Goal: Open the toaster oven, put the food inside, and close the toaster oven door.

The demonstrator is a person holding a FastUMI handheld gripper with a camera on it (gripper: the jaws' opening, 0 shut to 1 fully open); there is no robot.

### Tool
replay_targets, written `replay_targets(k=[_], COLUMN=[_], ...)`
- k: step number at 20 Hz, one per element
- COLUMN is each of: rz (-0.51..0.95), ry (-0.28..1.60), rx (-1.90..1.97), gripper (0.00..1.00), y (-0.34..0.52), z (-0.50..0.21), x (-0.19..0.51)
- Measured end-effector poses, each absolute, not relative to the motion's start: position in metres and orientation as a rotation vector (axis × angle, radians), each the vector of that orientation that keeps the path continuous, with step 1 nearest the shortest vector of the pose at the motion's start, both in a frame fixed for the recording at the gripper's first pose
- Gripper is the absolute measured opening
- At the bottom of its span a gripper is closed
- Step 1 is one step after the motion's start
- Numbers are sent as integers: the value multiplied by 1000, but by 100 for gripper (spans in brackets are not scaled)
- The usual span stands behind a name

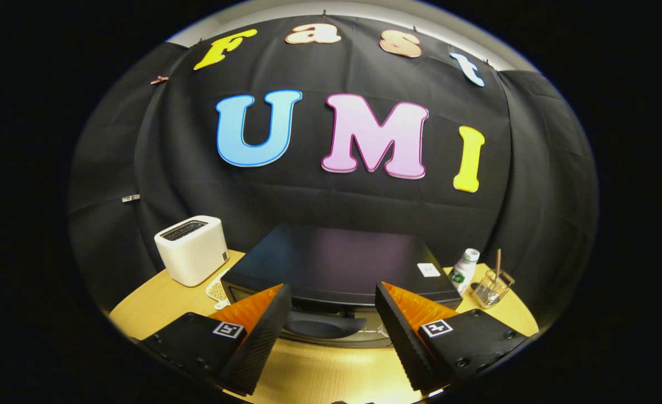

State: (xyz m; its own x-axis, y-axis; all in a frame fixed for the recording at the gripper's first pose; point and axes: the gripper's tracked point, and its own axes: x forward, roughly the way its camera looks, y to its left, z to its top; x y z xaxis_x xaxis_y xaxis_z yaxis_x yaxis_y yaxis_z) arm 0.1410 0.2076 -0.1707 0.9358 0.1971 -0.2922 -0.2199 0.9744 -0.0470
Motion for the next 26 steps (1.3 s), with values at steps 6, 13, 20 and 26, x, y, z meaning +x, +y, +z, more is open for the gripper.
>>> replay_targets(k=[6, 13, 20, 26], rz=[142, 178, 159, 131], ry=[377, 427, 490, 573], rx=[-37, -7, -7, -22], gripper=[99, 100, 99, 99], y=[202, 208, 200, 193], z=[-210, -216, -234, -269], x=[155, 141, 95, 54])
